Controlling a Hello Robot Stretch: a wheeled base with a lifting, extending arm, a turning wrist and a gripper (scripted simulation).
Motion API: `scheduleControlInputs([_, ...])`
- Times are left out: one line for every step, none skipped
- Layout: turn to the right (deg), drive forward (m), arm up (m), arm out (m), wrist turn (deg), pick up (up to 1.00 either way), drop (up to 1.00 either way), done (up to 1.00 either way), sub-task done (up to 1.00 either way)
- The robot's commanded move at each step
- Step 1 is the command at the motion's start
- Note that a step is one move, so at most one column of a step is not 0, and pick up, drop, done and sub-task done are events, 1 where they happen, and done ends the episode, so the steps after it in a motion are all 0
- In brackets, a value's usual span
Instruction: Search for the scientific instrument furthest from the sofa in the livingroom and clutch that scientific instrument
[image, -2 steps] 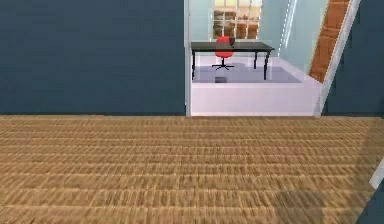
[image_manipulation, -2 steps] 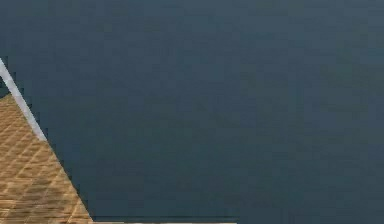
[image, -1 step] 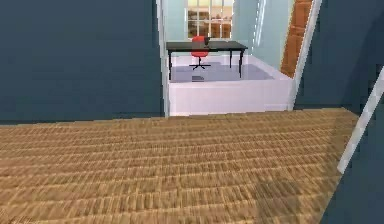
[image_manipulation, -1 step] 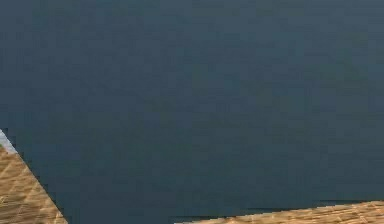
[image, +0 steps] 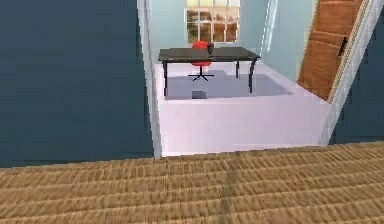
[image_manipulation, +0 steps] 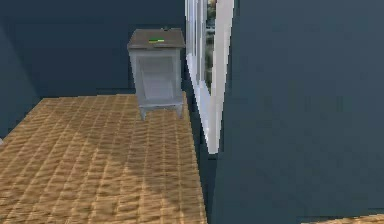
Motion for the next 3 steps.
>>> scheduleControlInputs([6.0, 0.0, 0.0, 0.0, 0.0, 0.0, 0.0, 0.0, 0.0])
scheduleControlInputs([0.0, 1.0, 0.0, 0.0, 0.0, 0.0, 0.0, 0.0, 0.0])
scheduleControlInputs([3.0, 0.0, 0.0, 0.0, 0.0, 0.0, 0.0, 0.0, 0.0])
